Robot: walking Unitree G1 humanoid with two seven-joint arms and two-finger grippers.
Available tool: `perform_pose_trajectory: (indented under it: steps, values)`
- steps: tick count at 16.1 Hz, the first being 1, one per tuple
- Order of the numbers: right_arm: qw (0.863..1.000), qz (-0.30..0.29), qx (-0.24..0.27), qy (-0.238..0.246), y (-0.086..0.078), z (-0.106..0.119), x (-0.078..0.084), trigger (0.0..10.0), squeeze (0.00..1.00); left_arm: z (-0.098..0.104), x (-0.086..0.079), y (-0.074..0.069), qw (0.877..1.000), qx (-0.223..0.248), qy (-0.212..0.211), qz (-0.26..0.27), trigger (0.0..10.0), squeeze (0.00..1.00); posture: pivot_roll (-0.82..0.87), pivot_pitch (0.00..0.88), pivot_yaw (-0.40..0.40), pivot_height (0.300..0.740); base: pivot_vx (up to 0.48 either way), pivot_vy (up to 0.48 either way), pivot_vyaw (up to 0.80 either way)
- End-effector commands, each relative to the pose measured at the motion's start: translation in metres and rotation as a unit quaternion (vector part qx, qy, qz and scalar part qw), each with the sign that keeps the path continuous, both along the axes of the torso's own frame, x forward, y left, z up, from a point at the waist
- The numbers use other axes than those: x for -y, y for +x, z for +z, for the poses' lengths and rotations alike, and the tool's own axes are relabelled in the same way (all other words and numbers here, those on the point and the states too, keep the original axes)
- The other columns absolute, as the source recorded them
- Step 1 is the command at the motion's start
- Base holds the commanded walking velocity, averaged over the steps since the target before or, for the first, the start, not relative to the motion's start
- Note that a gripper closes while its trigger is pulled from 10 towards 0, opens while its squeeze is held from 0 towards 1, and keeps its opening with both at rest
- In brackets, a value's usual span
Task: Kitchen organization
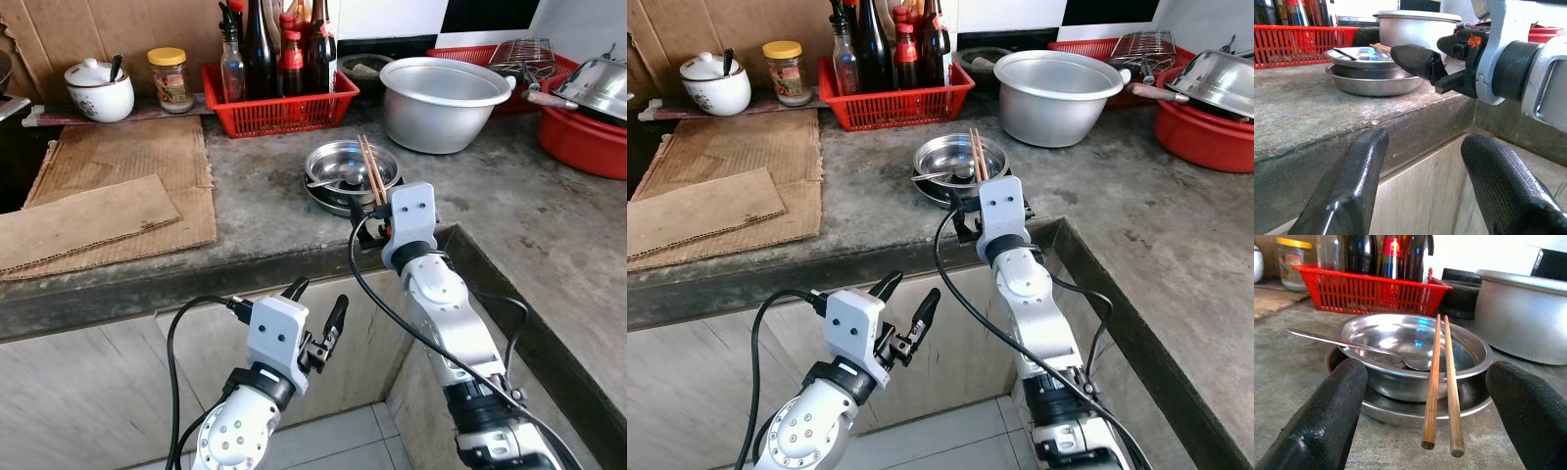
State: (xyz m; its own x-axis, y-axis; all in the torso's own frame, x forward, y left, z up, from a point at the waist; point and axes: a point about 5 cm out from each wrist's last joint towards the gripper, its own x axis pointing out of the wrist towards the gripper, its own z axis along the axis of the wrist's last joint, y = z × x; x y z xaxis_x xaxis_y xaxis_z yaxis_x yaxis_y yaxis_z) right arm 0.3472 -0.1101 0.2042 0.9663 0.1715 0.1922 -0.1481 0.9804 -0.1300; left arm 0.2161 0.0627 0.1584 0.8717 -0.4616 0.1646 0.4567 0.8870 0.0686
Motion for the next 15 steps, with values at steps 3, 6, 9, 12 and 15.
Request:
perform_pose_trajectory:
  steps: [3,6,9,12,15]
  values:
    - [1.000,-0.013,-0.006,0.000,0.006,-0.003,0.004,10.0,0.00,0.005,0.002,-0.003,1.000,0.009,-0.002,0.001,10.0,0.00,0.23,0.129,-0.065,0.740,0.000,0.000,0.00]
    - [1.000,-0.023,-0.010,0.004,0.009,-0.005,0.007,10.0,0.00,0.008,0.005,-0.004,1.000,0.014,-0.009,-0.004,10.0,0.00,0.23,0.130,-0.065,0.740,0.000,0.000,0.00]
    - [1.000,-0.025,-0.013,0.003,0.011,-0.006,0.008,10.0,0.00,0.009,0.007,-0.005,1.000,0.017,-0.012,-0.012,10.0,0.00,0.23,0.128,-0.063,0.740,0.000,0.000,0.00]
    - [1.000,-0.027,-0.012,0.005,0.013,-0.005,0.008,9.0,0.00,0.009,0.007,-0.005,1.000,0.016,-0.012,-0.013,10.0,0.00,0.23,0.129,-0.062,0.740,0.000,0.000,0.00]
    - [0.999,-0.029,-0.011,0.007,0.014,-0.004,0.009,0.0,0.00,0.008,0.007,-0.005,1.000,0.015,-0.012,-0.012,10.0,0.00,0.23,0.126,-0.063,0.740,0.000,0.000,0.00]
